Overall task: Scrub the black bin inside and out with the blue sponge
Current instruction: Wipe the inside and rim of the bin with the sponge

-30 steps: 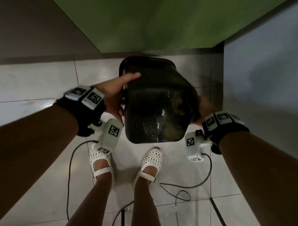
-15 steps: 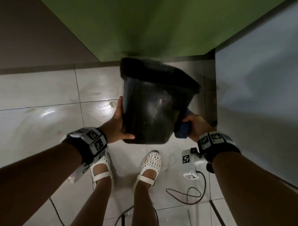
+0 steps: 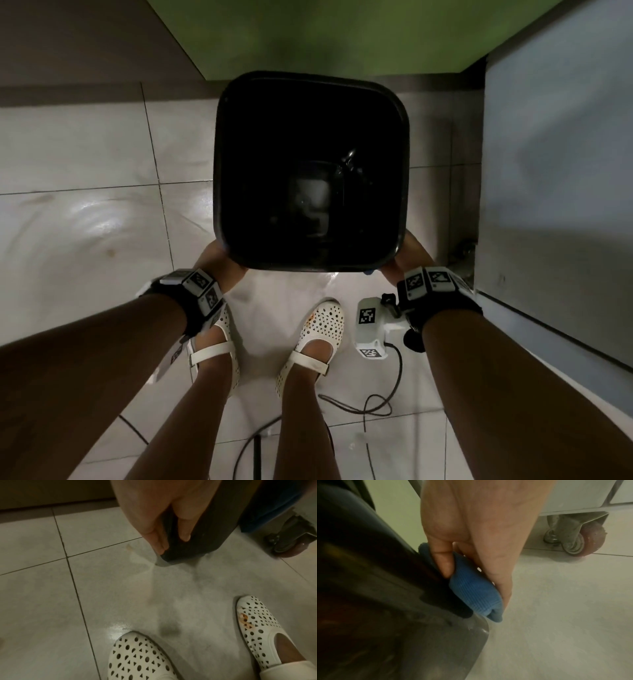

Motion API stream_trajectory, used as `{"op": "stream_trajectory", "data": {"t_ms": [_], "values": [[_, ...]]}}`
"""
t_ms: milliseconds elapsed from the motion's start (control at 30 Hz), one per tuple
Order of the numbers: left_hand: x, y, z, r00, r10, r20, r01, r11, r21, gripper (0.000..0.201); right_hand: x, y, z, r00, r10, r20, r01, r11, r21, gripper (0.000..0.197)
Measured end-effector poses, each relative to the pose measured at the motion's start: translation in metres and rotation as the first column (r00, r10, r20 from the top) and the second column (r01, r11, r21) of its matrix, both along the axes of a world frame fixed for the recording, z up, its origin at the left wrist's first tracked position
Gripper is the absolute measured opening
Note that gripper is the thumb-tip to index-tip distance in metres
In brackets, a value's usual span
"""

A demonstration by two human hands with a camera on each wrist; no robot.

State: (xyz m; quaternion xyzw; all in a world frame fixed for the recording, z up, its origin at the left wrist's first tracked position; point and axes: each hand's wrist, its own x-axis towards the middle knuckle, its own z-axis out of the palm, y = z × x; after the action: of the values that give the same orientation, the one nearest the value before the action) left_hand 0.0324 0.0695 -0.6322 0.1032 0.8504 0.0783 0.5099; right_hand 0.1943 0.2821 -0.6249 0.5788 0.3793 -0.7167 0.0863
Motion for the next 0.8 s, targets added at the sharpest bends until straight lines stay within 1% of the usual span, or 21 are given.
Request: {"op": "stream_trajectory", "data": {"t_ms": [33, 67, 133, 167, 200, 267, 300, 333, 367, 400, 433, 467, 500, 533, 567, 600, 633, 667, 700, 767, 800], "values": [[0.0, 0.0, 0.002, 0.997, 0.073, 0.029, -0.073, 0.997, 0.004, 0.021, -0.003, -0.001, 0.0, 0.999, 0.003, -0.037, -0.003, 1.0, -0.007, 0.032], [-0.001, 0.0, 0.003, 0.991, 0.126, 0.047, -0.127, 0.992, 0.022, 0.026, -0.004, -0.001, 0.001, 0.998, 0.0, -0.058, -0.001, 1.0, -0.008, 0.033], [-0.001, 0.001, 0.008, 0.967, 0.236, 0.1, -0.242, 0.968, 0.059, 0.031, -0.007, 0.001, 0.005, 0.996, -0.061, -0.06, 0.059, 0.998, -0.035, 0.033], [-0.002, 0.004, 0.015, 0.954, 0.275, 0.118, -0.287, 0.953, 0.1, 0.034, -0.008, 0.003, 0.005, 0.994, -0.088, -0.057, 0.086, 0.995, -0.041, 0.029], [-0.001, 0.006, 0.022, 0.945, 0.298, 0.133, -0.316, 0.936, 0.153, 0.035, -0.01, 0.006, 0.007, 0.993, -0.114, -0.043, 0.112, 0.992, -0.05, 0.024], [-0.004, 0.012, 0.037, 0.949, 0.296, 0.104, -0.313, 0.925, 0.217, 0.035, -0.016, 0.014, 0.012, 0.984, -0.178, 0.028, 0.179, 0.984, -0.029, 0.021], [-0.008, 0.013, 0.04, 0.956, 0.28, 0.09, -0.293, 0.925, 0.241, 0.031, -0.019, 0.021, 0.016, 0.975, -0.206, 0.083, 0.205, 0.978, 0.022, 0.019], [-0.014, 0.014, 0.042, 0.953, 0.282, 0.11, -0.301, 0.922, 0.242, 0.022, -0.022, 0.03, 0.022, 0.964, -0.229, 0.135, 0.217, 0.972, 0.094, 0.016], [-0.023, 0.014, 0.043, 0.958, 0.261, 0.122, -0.283, 0.934, 0.217, 0.023, -0.025, 0.041, 0.027, 0.955, -0.249, 0.163, 0.222, 0.961, 0.167, 0.02], [-0.034, 0.013, 0.04, 0.975, 0.214, 0.056, -0.22, 0.956, 0.192, 0.04, -0.03, 0.051, 0.036, 0.95, -0.27, 0.157, 0.229, 0.944, 0.237, 0.028], [-0.044, 0.013, 0.042, 0.979, 0.203, 0.013, -0.201, 0.958, 0.203, 0.05, -0.037, 0.061, 0.045, 0.949, -0.288, 0.132, 0.236, 0.92, 0.314, 0.038], [-0.053, 0.015, 0.046, 0.971, 0.238, -0.026, -0.223, 0.941, 0.255, 0.05, -0.044, 0.068, 0.055, 0.952, -0.292, 0.094, 0.232, 0.886, 0.402, 0.045], [-0.063, 0.017, 0.049, 0.955, 0.277, -0.11, -0.233, 0.924, 0.304, 0.045, -0.053, 0.073, 0.066, 0.96, -0.274, 0.051, 0.213, 0.838, 0.502, 0.049], [-0.072, 0.023, 0.052, 0.929, 0.326, -0.175, -0.245, 0.896, 0.37, 0.041, -0.063, 0.075, 0.08, 0.975, -0.221, 0.013, 0.17, 0.784, 0.598, 0.052], [-0.078, 0.028, 0.055, 0.908, 0.371, -0.194, -0.261, 0.865, 0.429, 0.039, -0.075, 0.074, 0.092, 0.989, -0.145, -0.023, 0.122, 0.724, 0.679, 0.055], [-0.083, 0.037, 0.06, 0.902, 0.392, -0.182, -0.268, 0.837, 0.476, 0.039, -0.09, 0.07, 0.103, 0.998, -0.05, -0.044, 0.066, 0.676, 0.734, 0.057], [-0.087, 0.048, 0.064, 0.901, 0.402, -0.164, -0.271, 0.815, 0.512, 0.04, -0.106, 0.065, 0.109, 0.998, 0.051, -0.047, 0.003, 0.647, 0.763, 0.057], [-0.09, 0.058, 0.064, 0.901, 0.404, -0.155, -0.267, 0.801, 0.536, 0.04, -0.123, 0.058, 0.114, 0.986, 0.161, -0.03, -0.078, 0.621, 0.78, 0.055], [-0.09, 0.068, 0.065, 0.911, 0.388, -0.143, -0.253, 0.796, 0.549, 0.04, -0.141, 0.049, 0.113, 0.965, 0.262, 0.012, -0.167, 0.576, 0.8, 0.053], [-0.087, 0.082, 0.06, 0.914, 0.38, -0.143, -0.241, 0.791, 0.562, 0.041, -0.173, 0.026, 0.106, 0.905, 0.416, 0.087, -0.285, 0.445, 0.849, 0.05], [-0.084, 0.085, 0.057, 0.908, 0.392, -0.146, -0.249, 0.787, 0.564, 0.04, -0.185, 0.014, 0.1, 0.866, 0.479, 0.143, -0.339, 0.354, 0.872, 0.051]]}}
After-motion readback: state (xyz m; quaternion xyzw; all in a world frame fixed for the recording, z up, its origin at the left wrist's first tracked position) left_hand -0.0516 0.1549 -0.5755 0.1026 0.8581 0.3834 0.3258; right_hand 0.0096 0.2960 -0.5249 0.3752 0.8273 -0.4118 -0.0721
